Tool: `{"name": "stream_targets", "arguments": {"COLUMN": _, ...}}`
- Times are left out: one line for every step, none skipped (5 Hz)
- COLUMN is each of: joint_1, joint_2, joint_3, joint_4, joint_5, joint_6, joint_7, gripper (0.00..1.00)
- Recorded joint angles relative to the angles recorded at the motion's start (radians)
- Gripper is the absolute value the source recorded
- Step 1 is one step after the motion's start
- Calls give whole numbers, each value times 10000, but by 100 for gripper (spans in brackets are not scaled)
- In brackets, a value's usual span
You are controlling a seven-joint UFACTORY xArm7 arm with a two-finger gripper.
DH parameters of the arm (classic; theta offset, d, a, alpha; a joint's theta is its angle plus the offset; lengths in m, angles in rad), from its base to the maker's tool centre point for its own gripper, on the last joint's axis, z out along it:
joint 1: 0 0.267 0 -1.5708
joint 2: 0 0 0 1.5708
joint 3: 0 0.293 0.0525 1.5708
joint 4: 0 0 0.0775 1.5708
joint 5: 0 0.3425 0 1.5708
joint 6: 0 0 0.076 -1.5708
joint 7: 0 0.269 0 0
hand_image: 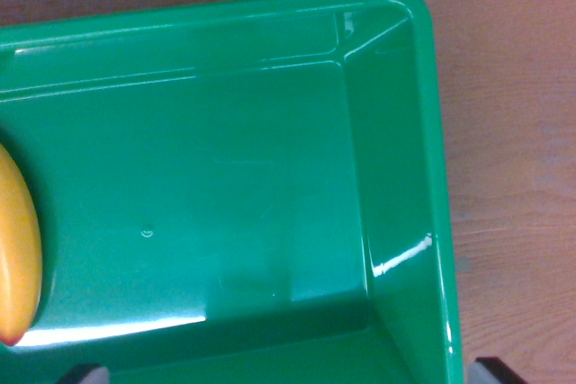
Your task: Pick fruit
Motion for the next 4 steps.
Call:
{"name": "stream_targets", "arguments": {"joint_1": 0, "joint_2": 0, "joint_3": 0, "joint_4": 0, "joint_5": 0, "joint_6": 0, "joint_7": 0, "gripper": 0}}
{"name": "stream_targets", "arguments": {"joint_1": 49, "joint_2": 68, "joint_3": 38, "joint_4": -140, "joint_5": 19, "joint_6": -213, "joint_7": 5, "gripper": 0}}
{"name": "stream_targets", "arguments": {"joint_1": 49, "joint_2": 68, "joint_3": 38, "joint_4": -140, "joint_5": 19, "joint_6": -213, "joint_7": 5, "gripper": 0}}
{"name": "stream_targets", "arguments": {"joint_1": 106, "joint_2": 146, "joint_3": 82, "joint_4": -304, "joint_5": 41, "joint_6": -462, "joint_7": 10, "gripper": 0}}
